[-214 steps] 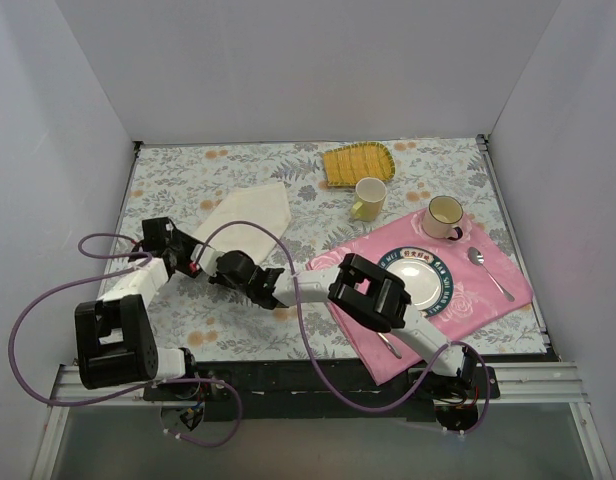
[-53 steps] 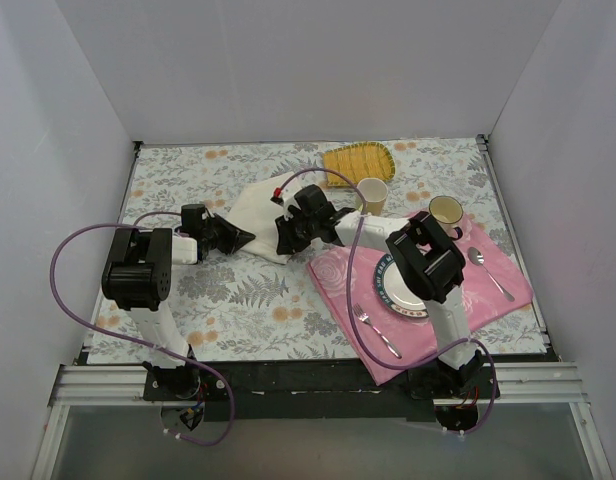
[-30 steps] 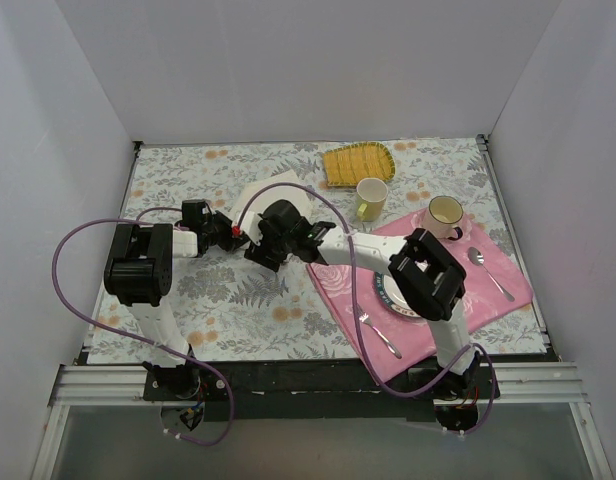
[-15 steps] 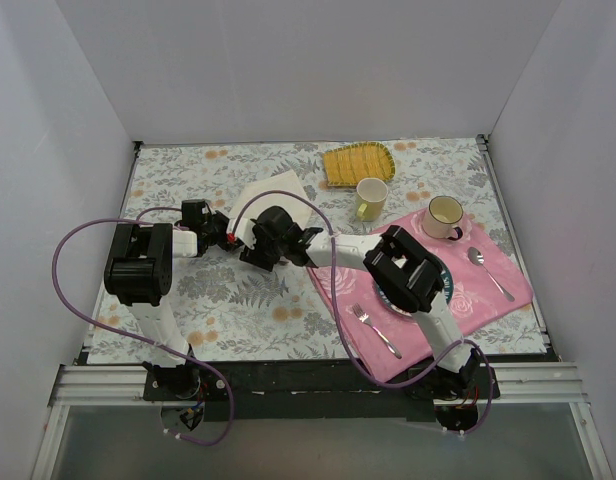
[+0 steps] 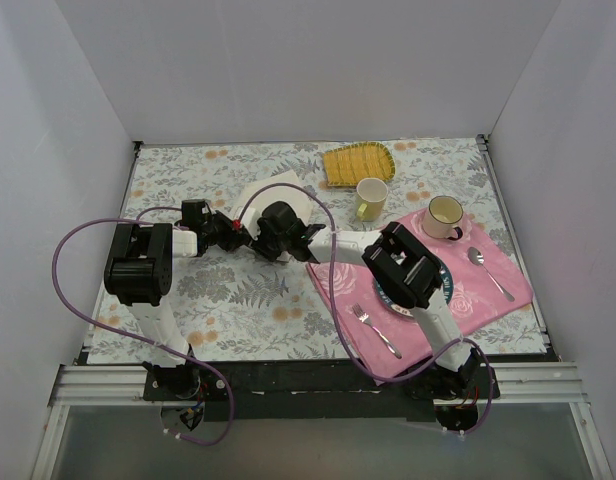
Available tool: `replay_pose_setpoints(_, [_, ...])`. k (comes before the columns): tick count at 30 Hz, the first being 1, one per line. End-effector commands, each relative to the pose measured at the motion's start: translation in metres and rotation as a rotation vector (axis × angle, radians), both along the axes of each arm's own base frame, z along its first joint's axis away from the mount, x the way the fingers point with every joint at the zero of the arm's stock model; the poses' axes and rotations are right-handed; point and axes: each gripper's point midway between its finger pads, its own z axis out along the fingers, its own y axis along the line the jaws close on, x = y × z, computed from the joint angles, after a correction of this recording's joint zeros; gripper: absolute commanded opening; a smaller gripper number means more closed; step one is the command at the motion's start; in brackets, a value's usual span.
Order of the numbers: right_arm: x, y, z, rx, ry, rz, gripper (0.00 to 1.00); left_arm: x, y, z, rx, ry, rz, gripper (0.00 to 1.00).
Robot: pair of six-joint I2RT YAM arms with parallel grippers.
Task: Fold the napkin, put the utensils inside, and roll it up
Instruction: Roll the napkin with the utensil
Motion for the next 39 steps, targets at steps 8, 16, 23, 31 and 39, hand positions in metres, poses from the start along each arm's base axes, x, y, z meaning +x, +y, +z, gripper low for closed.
replay_pose_setpoints(8, [-0.039,-0.016,-0.069,-0.071,0.316,-0.046,0.16,-0.034,0.026,-0.034,0.188,0.153,0.025,0.00])
replay_pose_setpoints(16, [-0.075,0.003,-0.052,0.062,0.576,-0.048,0.02,-0.025,0.057,0.059,0.360,-0.041,0.100,0.19])
replay_pose_setpoints(23, [-0.097,0.031,-0.017,0.258,0.924,-0.089,0.01,-0.081,0.082,0.070,0.437,0.058,0.238,0.53])
replay_pose_setpoints(31, [-0.097,0.037,-0.003,0.407,1.177,-0.143,0.01,-0.143,0.067,0.043,0.326,0.299,0.261,0.57])
replay_pose_setpoints(39, [-0.096,0.031,-0.008,0.425,1.204,-0.160,0.01,-0.137,0.059,0.014,0.276,0.414,0.272,0.58])
